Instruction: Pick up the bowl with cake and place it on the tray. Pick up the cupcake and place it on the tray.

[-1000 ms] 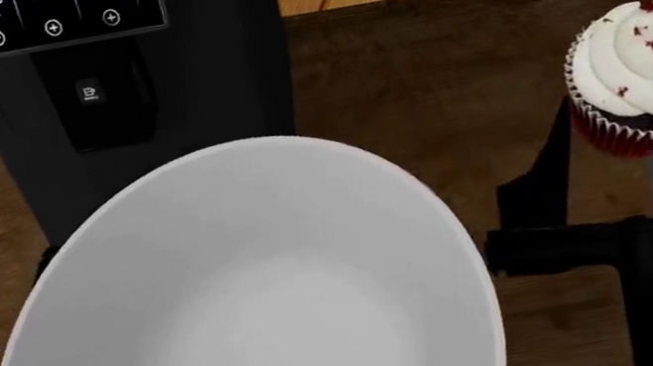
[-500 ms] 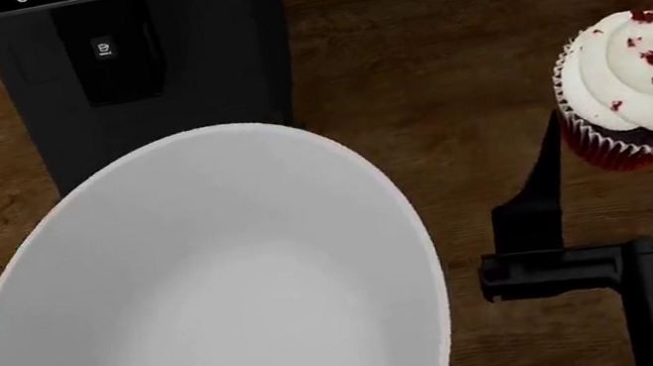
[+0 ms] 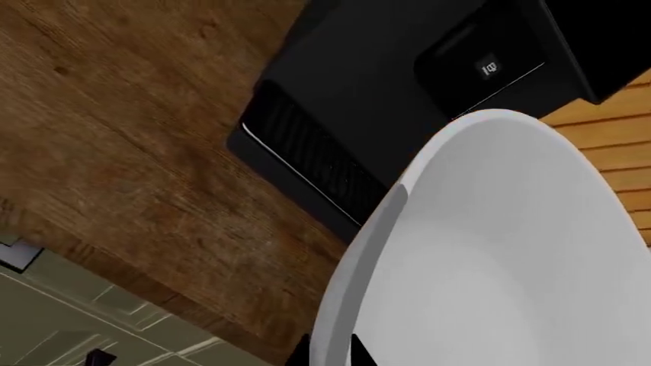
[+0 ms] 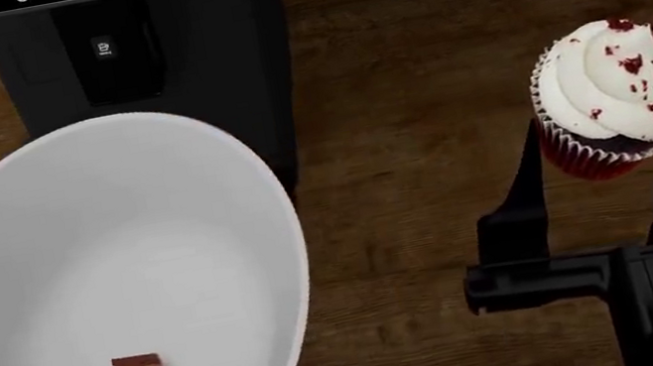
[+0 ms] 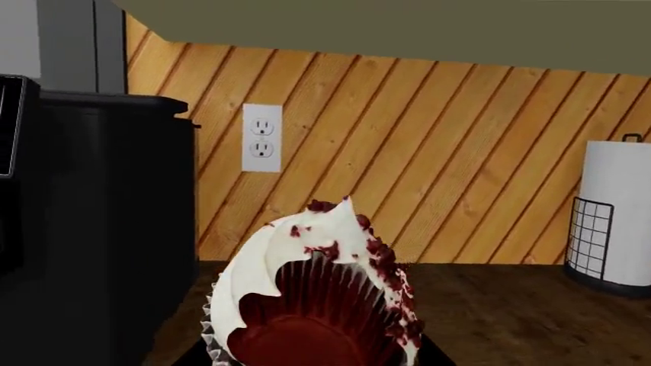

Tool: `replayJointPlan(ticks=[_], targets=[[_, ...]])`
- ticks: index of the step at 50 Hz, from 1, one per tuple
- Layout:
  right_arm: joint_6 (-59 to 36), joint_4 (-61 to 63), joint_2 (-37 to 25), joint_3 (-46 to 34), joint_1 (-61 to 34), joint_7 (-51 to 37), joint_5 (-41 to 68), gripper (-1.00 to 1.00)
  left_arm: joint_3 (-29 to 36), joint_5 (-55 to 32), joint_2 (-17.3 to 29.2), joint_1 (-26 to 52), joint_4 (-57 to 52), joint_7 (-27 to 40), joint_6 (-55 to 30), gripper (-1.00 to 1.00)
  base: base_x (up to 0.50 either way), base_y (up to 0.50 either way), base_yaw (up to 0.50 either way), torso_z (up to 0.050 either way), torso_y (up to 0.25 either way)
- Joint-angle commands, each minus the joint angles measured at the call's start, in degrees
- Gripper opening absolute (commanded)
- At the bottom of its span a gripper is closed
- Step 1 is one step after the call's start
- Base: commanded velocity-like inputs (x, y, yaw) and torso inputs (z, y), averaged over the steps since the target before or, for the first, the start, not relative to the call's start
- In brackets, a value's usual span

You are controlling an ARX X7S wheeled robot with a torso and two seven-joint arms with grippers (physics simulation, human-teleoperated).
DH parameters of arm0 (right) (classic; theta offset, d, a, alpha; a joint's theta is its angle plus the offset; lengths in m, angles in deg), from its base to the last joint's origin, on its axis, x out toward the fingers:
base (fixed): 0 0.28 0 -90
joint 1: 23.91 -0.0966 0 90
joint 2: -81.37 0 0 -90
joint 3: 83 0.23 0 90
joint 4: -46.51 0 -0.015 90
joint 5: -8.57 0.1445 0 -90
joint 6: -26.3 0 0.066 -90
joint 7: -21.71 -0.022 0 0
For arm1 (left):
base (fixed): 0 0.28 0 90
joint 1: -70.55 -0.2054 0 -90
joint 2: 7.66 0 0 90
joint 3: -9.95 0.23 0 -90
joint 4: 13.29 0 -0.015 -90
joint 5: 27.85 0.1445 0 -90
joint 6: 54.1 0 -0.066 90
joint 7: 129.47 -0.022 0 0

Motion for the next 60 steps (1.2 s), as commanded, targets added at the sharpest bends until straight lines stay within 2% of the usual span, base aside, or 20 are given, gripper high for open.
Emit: replayJointPlan(ticks=[1, 35, 60], targets=[[-0.52, 0.67, -0.38, 1.06, 0.82, 0.68, 0.48, -1.00, -1.64, 1.04, -0.32, -1.50, -0.34, 1.20, 1.93, -1.00, 0.00, 0.00, 0.00, 0.010, 0.000], [-1.23, 1.52, -0.23, 0.37, 1.18, 0.28, 0.35, -1.00, -2.09, 0.86, -0.38, -3.26, -0.44, -0.03, 2.21, -1.00, 0.00, 0.49, 0.00, 0.000, 0.001], [-2.47, 1.16, 0.10, 0.03, -0.52, 0.37, 0.70, -1.00, -0.67, 0.81, -0.71, -1.46, 0.70, 0.23, 1.57, -1.00, 0.00, 0.50, 0.00, 0.000, 0.001]])
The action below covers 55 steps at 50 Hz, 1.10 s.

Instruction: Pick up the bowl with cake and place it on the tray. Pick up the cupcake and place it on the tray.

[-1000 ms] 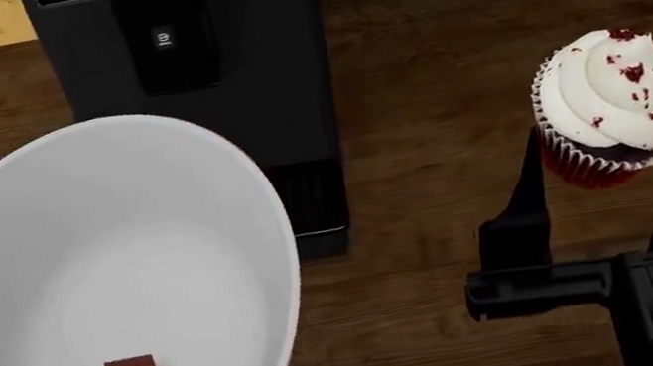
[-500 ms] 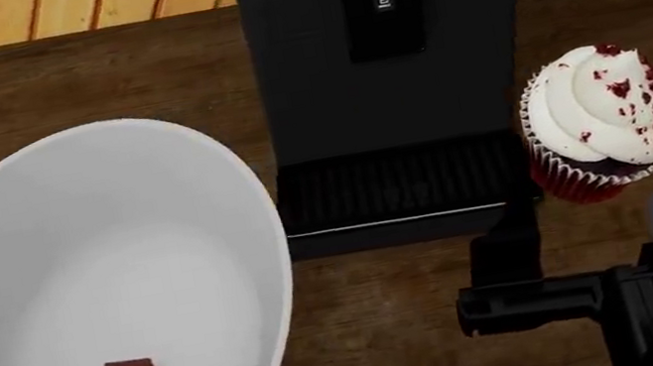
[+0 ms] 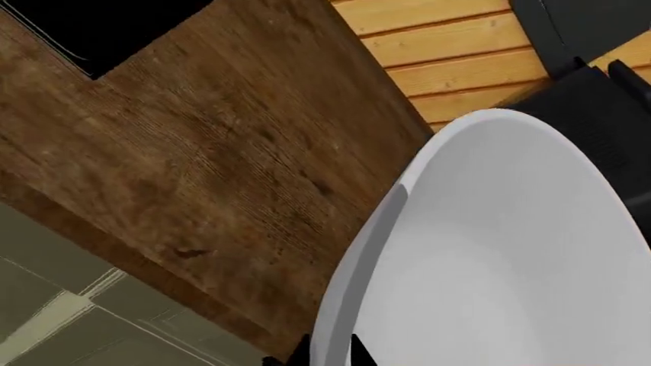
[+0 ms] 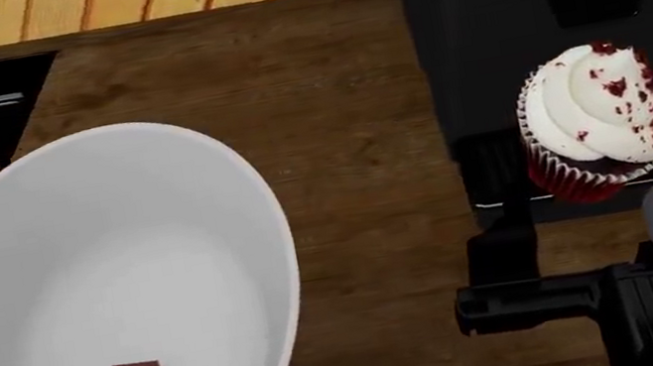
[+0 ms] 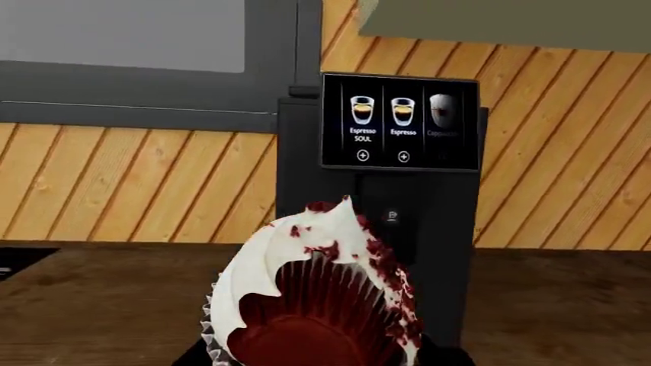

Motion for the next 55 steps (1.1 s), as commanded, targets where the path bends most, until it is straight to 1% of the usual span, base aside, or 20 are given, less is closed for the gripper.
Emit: replayJointPlan(ticks=[1, 8, 34, 55], targets=[[-1.81, 0.08, 0.27, 0.21, -1.40, 0.93, -1.43, -1.00, 0.19, -0.10, -0.29, 1.59, 0.59, 1.48, 0.42, -1.00, 0.00, 0.50, 0.00, 0.000, 0.000], [-1.90, 0.22, 0.21, 0.21, -1.52, 1.01, -1.34, -1.00, 0.65, 0.02, -0.56, 2.24, 0.64, 1.81, 0.34, -1.00, 0.00, 0.50, 0.00, 0.000, 0.001], [-1.52, 0.63, 0.55, -0.15, -0.33, 0.78, -1.82, -1.00, -0.55, 0.01, 0.34, -0.33, -0.21, 1.31, 0.79, -1.00, 0.00, 0.50, 0.00, 0.000, 0.001], [-1.74, 0.99, 0.41, -0.07, -0.57, 0.78, -1.35, -1.00, -0.55, 0.19, 0.11, -0.72, -0.83, 1.75, 1.12, -1.00, 0.00, 0.50, 0.00, 0.000, 0.000]])
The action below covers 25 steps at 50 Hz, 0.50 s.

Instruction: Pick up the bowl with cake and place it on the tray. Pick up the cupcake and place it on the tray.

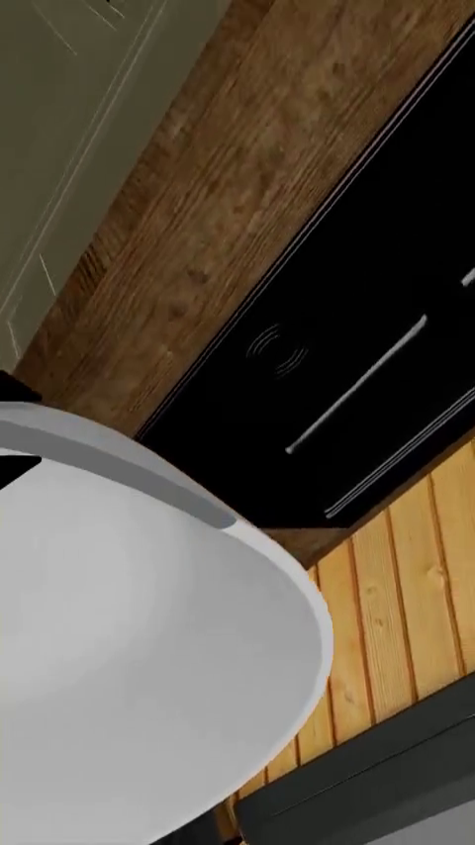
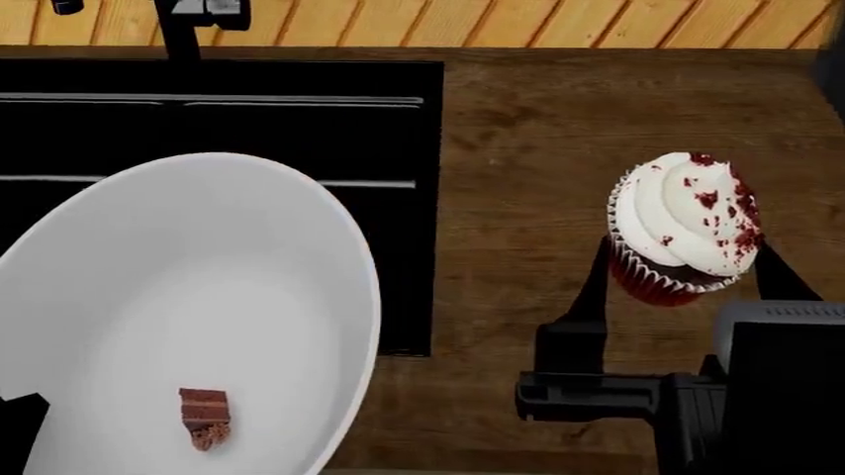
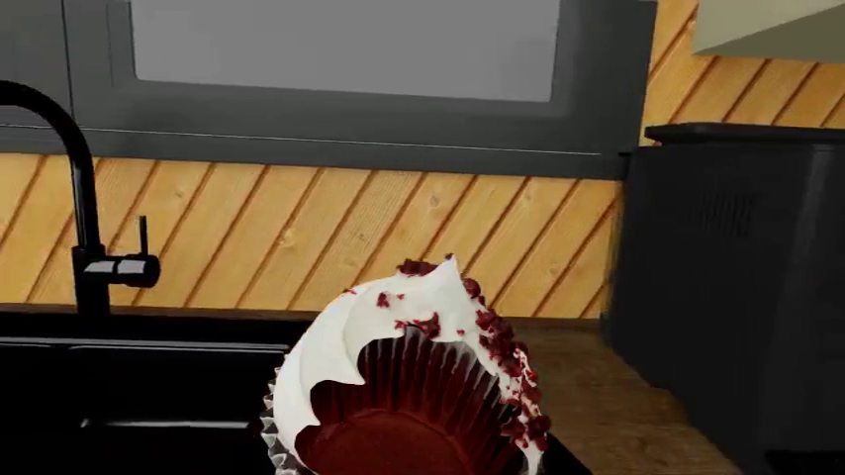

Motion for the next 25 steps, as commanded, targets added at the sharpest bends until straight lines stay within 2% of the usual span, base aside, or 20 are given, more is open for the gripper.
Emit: replayJointPlan(ticks=[1, 25], targets=[[-1.31, 0.60, -0.08, 0.57, -0.45, 0.41, -1.25, -1.00, -0.60, -0.08, -0.10, 0.18, -0.35, 1.48, 0.89, -1.00, 0.00, 0.50, 0.00, 0.000, 0.000], [-1.82, 0.77, 0.00, 0.43, -1.09, 0.55, -0.71, -1.00, -0.68, -0.20, -0.04, -0.19, -0.52, 1.39, 1.01, -1.00, 0.00, 0.50, 0.00, 0.000, 0.001]])
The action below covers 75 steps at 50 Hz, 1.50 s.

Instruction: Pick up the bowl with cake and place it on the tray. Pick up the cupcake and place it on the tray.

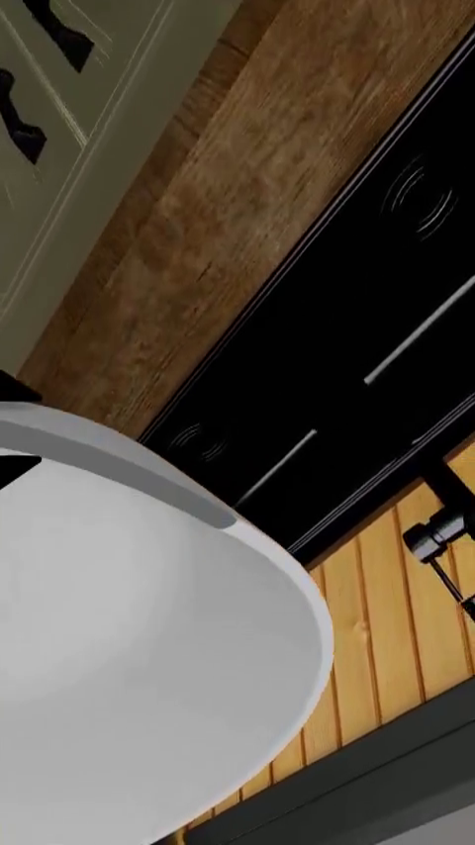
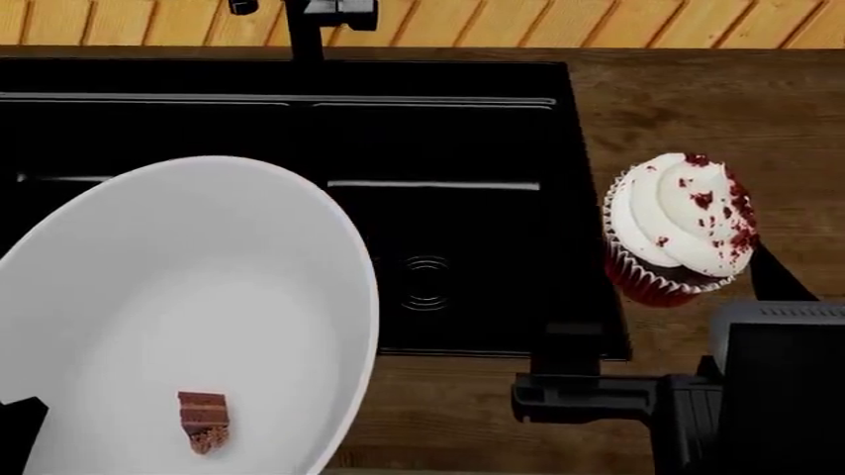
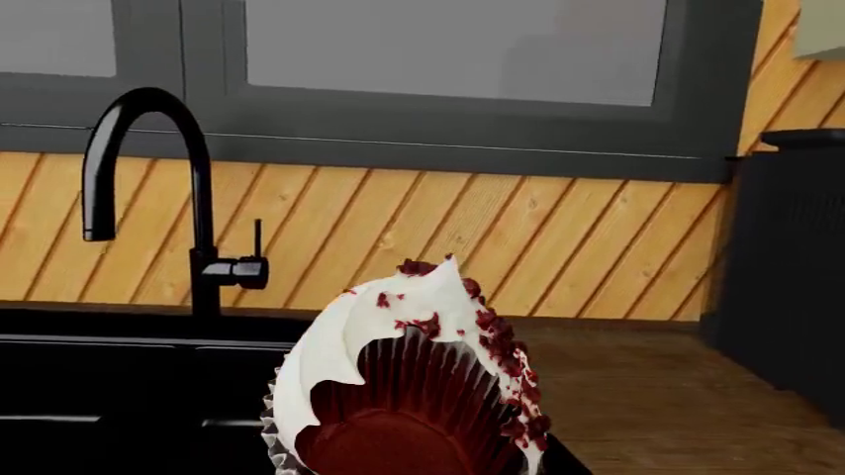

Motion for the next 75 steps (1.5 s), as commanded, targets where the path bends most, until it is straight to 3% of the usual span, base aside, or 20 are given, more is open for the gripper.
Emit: replayJointPlan(ticks=[1, 75], targets=[[-1.58, 0.48, -0.07, 0.54, -1.00, 0.60, -1.01, -1.00, -0.31, -0.15, -0.24, 0.70, -0.27, 1.56, 0.77, -1.00, 0.00, 0.50, 0.00, 0.000, 0.000], [-1.39, 0.91, -0.16, 0.54, -0.46, 0.73, -1.00, -1.00, -0.61, 0.27, -0.19, -0.64, -0.46, 1.23, 1.23, -1.00, 0.00, 0.50, 0.00, 0.000, 0.001]])
